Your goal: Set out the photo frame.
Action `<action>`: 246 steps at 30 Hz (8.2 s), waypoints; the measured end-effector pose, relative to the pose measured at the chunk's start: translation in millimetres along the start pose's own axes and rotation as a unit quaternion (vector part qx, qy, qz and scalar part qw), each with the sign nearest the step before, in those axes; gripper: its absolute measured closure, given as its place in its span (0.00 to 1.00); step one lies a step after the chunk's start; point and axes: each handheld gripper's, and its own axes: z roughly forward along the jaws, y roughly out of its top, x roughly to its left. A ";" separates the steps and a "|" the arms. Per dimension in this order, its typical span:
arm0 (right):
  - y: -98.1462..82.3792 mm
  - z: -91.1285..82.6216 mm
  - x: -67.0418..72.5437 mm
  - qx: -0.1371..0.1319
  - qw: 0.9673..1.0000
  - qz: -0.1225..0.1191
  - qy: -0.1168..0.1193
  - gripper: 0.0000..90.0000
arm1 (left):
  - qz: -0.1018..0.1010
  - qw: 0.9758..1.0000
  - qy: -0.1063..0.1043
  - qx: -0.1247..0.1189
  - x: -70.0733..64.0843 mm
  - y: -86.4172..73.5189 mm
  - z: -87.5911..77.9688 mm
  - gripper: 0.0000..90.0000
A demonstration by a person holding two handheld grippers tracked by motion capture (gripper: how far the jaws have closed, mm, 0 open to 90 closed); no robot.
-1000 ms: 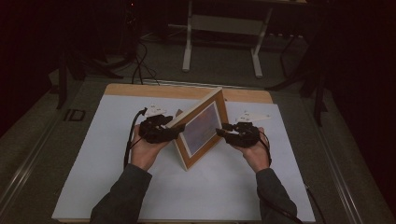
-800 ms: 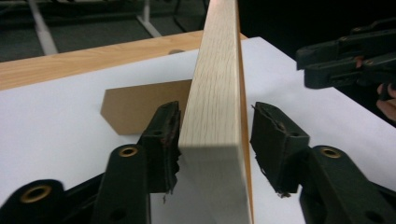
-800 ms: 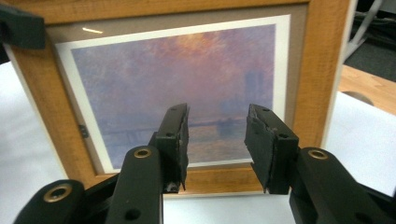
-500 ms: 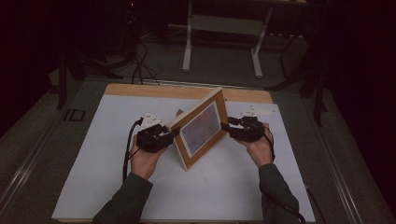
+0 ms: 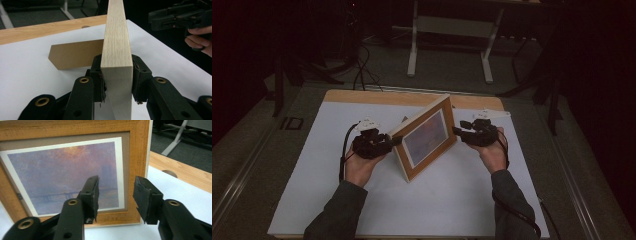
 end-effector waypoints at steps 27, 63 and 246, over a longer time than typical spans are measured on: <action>16.8 24.7 -11.3 0.005 1.000 0.009 -0.020 0.53 | -0.010 0.990 -0.131 0.043 41.9 8.3 -2.2 0.80; 20.5 46.2 -38.4 0.021 0.997 0.019 0.065 0.28 | 0.043 0.977 -0.199 0.064 60.2 23.4 17.0 0.79; -11.2 -33.4 -5.0 0.080 0.991 0.106 -0.004 0.60 | -0.028 0.999 0.026 0.034 48.6 9.9 -8.9 0.59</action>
